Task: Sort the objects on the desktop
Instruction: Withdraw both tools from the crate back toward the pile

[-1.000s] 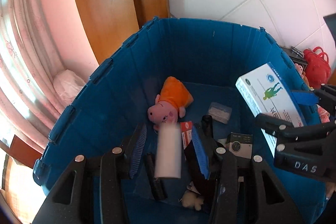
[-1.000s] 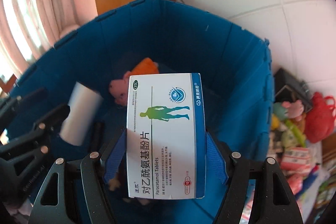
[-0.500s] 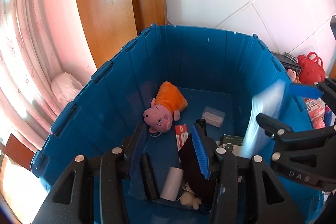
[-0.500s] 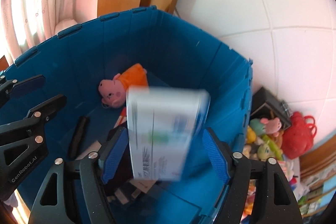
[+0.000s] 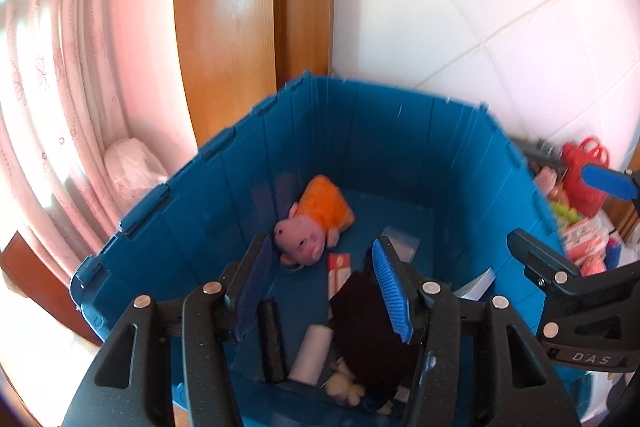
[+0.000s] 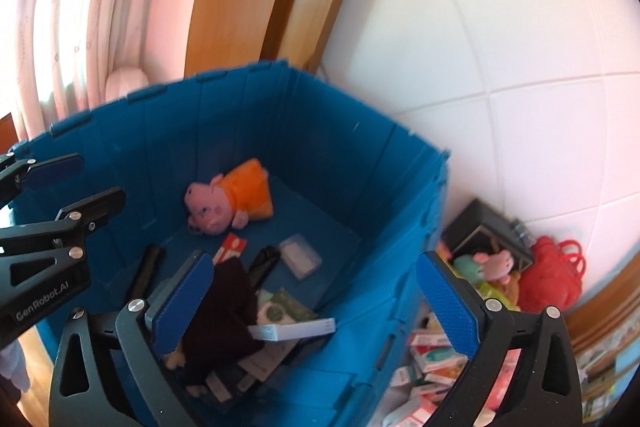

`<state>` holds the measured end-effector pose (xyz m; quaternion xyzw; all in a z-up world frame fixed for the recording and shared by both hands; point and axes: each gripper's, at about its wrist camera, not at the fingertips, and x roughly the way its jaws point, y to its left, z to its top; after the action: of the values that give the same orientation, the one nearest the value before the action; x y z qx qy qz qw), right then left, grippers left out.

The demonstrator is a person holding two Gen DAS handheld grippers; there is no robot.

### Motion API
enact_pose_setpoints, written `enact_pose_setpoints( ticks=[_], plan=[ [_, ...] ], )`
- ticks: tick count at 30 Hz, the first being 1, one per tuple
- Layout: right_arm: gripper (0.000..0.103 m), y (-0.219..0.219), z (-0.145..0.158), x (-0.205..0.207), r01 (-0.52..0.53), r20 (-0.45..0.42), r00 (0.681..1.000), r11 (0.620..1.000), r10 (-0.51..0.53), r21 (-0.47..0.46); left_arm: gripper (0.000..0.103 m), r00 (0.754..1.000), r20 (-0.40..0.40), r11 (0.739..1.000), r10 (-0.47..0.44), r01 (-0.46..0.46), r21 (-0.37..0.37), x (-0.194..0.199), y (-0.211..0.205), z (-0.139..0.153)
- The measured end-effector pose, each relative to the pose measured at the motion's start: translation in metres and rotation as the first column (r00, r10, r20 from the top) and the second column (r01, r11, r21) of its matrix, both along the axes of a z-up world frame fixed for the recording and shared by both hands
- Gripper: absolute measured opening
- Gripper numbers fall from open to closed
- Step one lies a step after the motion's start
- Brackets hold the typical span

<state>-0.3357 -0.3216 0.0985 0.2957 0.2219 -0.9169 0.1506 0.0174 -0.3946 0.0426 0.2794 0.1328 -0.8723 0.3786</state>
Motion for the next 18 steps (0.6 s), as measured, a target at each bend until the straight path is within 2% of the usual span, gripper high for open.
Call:
enact_pose_setpoints(
  ticks=[4,9,12,18],
  plan=[
    [0.103,0.019,0.012,0.025,0.010,-0.106,0.994,0.999,-0.014,-0.037,0.056,0.993,-0.114,1.000,-0.005,0.003,-0.018,0.013,0.014,0.009],
    [0.103,0.054,0.021,0.045,0.024,-0.144,0.989,0.992,-0.042,-0.121,0.070,0.979,-0.201,0.997,-0.016,0.001,-0.074,0.016,0.040,0.020],
    [0.103,0.086,0.022,0.052,0.053,-0.147,0.986,0.984,-0.079,-0.169,0.080,0.975,-0.221,0.993,-0.037,0.011,-0.118,0.010,0.060,0.025],
    [0.103,0.178,0.018,0.057,0.175,-0.110,0.971,0.947,-0.211,-0.269,0.080,0.974,-0.200,0.985,-0.109,0.079,-0.155,-0.026,0.108,0.033]
  ],
)
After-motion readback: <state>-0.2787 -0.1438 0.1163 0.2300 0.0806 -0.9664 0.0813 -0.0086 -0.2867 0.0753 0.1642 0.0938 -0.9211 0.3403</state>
